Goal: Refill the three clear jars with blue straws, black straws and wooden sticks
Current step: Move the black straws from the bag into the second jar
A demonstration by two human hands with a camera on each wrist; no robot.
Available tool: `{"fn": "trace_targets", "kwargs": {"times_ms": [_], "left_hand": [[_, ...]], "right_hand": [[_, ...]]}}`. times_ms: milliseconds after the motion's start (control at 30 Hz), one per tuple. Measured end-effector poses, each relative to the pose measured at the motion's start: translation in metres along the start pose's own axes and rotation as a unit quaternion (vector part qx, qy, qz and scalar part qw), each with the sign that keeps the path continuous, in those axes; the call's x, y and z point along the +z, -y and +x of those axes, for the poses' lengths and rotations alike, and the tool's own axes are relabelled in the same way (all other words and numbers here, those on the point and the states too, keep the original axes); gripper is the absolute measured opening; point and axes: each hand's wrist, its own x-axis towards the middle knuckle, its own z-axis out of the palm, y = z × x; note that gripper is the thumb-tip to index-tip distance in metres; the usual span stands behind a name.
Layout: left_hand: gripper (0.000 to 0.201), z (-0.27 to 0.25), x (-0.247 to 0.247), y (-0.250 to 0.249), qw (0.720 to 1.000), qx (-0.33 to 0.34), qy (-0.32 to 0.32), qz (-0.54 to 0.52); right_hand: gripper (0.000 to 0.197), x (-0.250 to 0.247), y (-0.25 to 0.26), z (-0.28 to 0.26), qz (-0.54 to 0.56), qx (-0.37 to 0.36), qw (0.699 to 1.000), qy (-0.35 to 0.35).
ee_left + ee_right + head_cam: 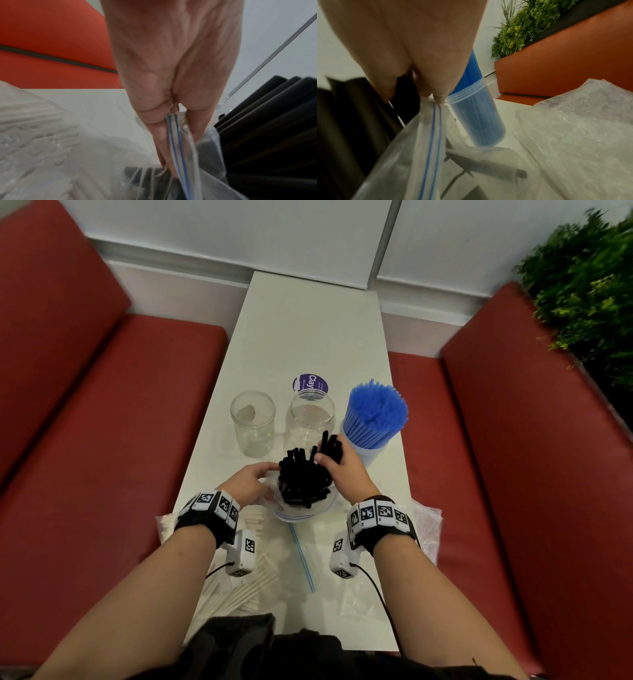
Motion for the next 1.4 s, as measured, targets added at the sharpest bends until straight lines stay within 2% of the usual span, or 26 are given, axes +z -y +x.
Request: {"fn": "trace_targets", "kwargs": {"times_ms": [100,267,333,500,700,867,1067,1167,1400], "left_hand": [[0.063,0.001,0.000,0.001,1.000,0.007,-0.001,-0.001],[0.062,0.000,0.000,-0.001,1.000,0.003,0.003,0.002],[0.062,0.000,0.000,-0.001,1.000,0.001,0.002,0.000],[0.061,-0.001,0.000,-0.002,1.000,-0.009,0.004,0.011],[0.063,-0.005,0.001,-0.005,0.999,-0.023,0.017,0.018],[0.062,-0.007,0.000,-0.007,0.999,-0.020,0.007,0.026],[0.063,-0.008,0.002,-0.008,1.000,-0.013,0.014,0.017],[0.063,-0.009,0.003,-0.010,1.000,-0.017,0.015,0.008],[0.064,-0.010,0.002,-0.012,0.999,-0.022,0.009,0.027]], "right_hand": [[0.019,-0.004,0.006,0.002,0.001,-0.001,1.000,0.000],[0.025,-0.001,0.012,0.000,-0.005,0.003,1.000,0.007],[0.021,-0.006,0.022,0.005,0.024,-0.010,1.000,0.007],[0.012,-0.011,0.035,0.016,0.120,-0.020,0.991,-0.045],[0.008,-0.011,0.041,0.020,0.124,-0.010,0.992,-0.009],[0.012,-0.040,0.100,0.040,0.145,-0.086,0.983,-0.078],[0.023,-0.059,0.164,0.066,0.183,-0.185,0.949,-0.176],[0.025,-0.051,0.164,0.078,0.198,-0.188,0.941,-0.202],[0.027,-0.015,0.122,0.097,0.176,-0.140,0.958,-0.178]]}}
